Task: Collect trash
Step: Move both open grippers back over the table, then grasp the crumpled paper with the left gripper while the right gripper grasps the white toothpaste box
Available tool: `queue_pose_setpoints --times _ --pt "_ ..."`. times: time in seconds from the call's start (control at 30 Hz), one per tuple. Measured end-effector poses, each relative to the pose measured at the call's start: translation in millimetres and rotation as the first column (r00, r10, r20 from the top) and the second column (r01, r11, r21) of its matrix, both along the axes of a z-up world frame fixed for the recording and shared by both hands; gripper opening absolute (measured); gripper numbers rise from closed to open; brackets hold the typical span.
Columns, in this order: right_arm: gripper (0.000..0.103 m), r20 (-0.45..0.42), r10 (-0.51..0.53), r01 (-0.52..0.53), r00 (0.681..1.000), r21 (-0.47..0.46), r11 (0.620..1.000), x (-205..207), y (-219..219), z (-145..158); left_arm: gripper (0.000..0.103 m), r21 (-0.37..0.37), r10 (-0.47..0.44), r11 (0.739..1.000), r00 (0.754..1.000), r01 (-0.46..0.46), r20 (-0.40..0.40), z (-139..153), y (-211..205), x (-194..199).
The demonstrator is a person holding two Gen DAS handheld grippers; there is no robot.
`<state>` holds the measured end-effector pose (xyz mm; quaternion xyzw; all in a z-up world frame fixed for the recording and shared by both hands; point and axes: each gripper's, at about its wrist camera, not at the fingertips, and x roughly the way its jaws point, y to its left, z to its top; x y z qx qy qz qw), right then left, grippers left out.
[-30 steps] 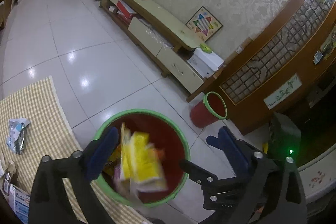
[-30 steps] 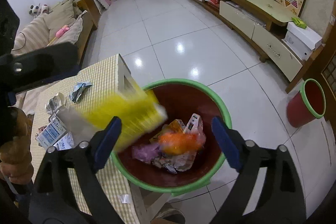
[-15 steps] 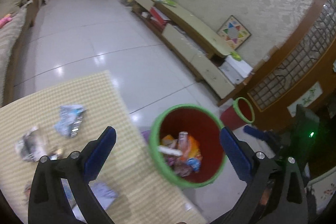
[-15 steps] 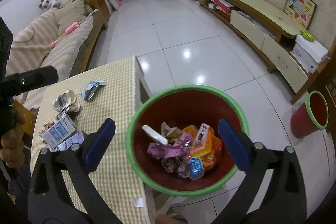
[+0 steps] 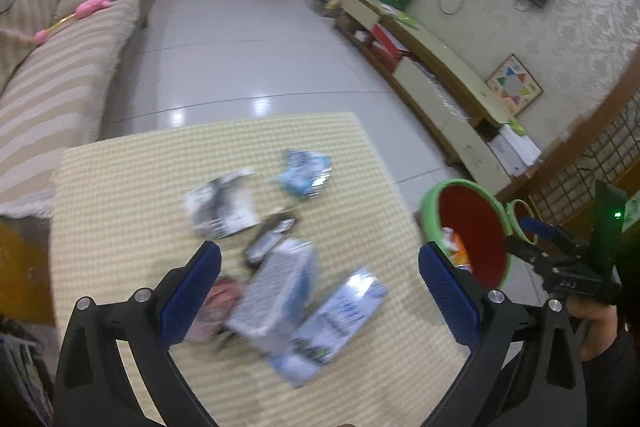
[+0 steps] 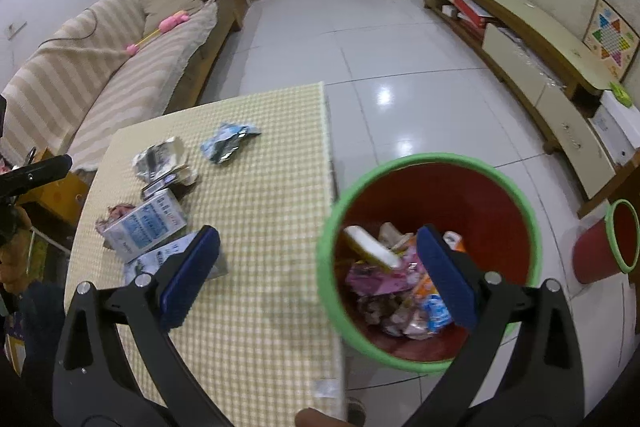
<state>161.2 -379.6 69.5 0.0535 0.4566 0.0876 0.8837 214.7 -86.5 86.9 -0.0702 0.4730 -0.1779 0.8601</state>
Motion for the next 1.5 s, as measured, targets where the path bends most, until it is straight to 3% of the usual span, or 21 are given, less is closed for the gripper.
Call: queue_pose_setpoints --times 0.37,0.57,0.73,0.93,1.07,1.2,1.5 --pt "0.097 -0.067 0.170 -0.173 0.983 -0.037 0.984 -4 93 -31 0.095 0.026 0.032 0.999 0.996 -0.030 -0.085 -53 58 -23" --pt "0.097 -0.121 0.208 -0.214 0.971 -0.038 0.976 -11 117 -49 0.095 -0.015 0.029 0.999 0.988 -0.031 -0.155 -85 66 -23" --pt "0.097 -0.151 0.227 -0.236 0.962 -0.041 0.971 -16 129 -60 0.095 -0.049 0.079 0.995 0.978 -0.090 -0.193 -106 84 -20" --pt "0.097 -0.198 0.231 -0.231 0.953 0.023 0.973 -12 141 -74 0.095 -0.200 0.185 0.947 0.936 -0.251 -0.300 -131 114 -1" --pt "0.097 -0.252 0.235 -0.232 0.939 0.040 0.972 -11 155 -89 0.095 -0.183 0.172 0.951 0.918 -0.249 -0.357 -148 104 13" --pt "0.097 -0.308 0.240 -0.227 0.921 0.079 0.971 -6 165 -107 0.095 -0.189 0.149 0.955 0.923 -0.227 -0.354 -150 95 19" --pt "0.098 -0.328 0.181 -0.126 0.927 0.184 0.975 50 163 -119 0.095 -0.192 0.146 0.956 0.930 -0.220 -0.336 -142 105 20"
